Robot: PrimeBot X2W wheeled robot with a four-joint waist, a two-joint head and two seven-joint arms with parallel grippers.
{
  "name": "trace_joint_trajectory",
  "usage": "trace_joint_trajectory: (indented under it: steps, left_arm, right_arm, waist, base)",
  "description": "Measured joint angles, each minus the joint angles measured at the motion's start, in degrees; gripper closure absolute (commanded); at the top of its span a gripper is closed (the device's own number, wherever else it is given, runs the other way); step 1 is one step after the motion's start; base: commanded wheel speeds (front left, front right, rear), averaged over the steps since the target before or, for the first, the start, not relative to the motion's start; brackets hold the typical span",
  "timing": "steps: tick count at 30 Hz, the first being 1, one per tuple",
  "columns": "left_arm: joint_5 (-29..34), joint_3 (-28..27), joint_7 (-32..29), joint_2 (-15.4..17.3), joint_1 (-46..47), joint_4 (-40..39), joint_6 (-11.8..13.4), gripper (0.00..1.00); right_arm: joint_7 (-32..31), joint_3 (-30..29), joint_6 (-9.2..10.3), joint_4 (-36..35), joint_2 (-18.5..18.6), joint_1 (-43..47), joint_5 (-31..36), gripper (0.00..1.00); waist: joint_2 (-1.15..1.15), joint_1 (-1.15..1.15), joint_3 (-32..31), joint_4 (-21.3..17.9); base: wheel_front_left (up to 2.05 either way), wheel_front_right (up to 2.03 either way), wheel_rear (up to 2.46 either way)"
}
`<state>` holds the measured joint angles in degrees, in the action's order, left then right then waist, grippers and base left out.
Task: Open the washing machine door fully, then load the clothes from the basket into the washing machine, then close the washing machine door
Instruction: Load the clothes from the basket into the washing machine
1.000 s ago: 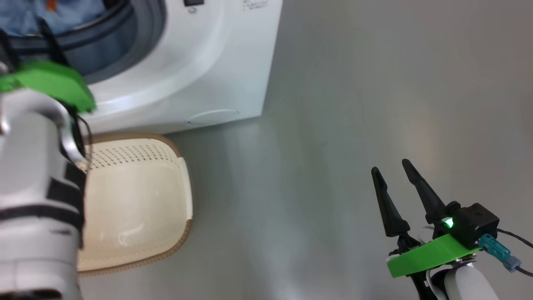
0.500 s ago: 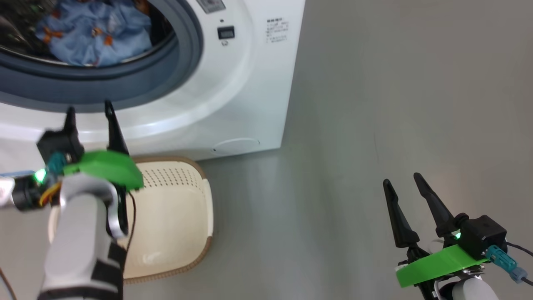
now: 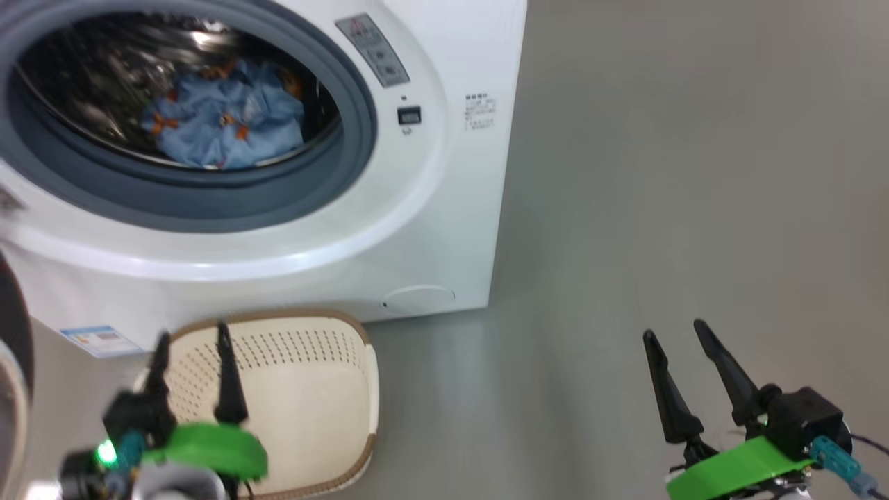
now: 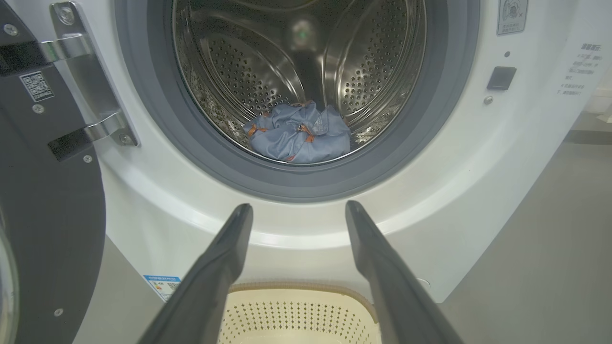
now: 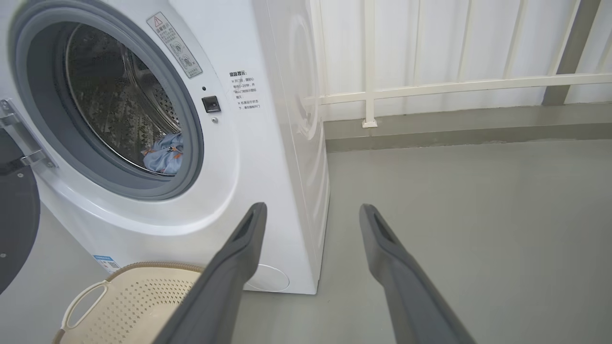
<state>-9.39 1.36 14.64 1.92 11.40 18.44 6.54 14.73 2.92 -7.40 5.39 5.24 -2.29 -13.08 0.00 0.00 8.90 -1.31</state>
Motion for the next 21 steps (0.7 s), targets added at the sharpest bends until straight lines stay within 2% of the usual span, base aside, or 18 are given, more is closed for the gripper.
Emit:
trace_joint_trajectory:
  steps: [2,8,13,21]
  left_arm:
    - [-1.60,1.55,0.00,0.00,-3.24,-2.60,0.03,0.00]
    - [-5.20,5.15,0.00,0.05,-11.17,-7.00,2.41,0.00]
    - [-6.69,5.38,0.00,0.29,-16.85,-11.01,4.31,0.00]
    - [-6.48,5.79,0.00,0.40,-21.51,-14.66,4.89,0.00]
  right_arm:
    - [0.00,-0.16,0.00,-0.01,-0.01,0.92,0.24,0.00]
    - [0.00,0.00,0.00,0.03,-0.07,3.01,0.53,0.00]
    - [0.00,0.09,0.00,-0.05,-0.15,4.69,0.92,0.00]
    - [0.00,-0.48,0.00,-1.01,-0.13,6.43,2.42,0.00]
  waist:
    - [0.00,0.00,-1.25,0.28]
    - [0.00,0.00,-4.94,0.79]
    - [0.00,0.00,-7.62,0.29]
    - [0.00,0.00,-9.94,-0.62]
  base:
    - [0.00,0.00,0.00]
    - [0.00,0.00,0.00]
    - [0.00,0.00,0.00]
    - [0.00,0.00,0.00]
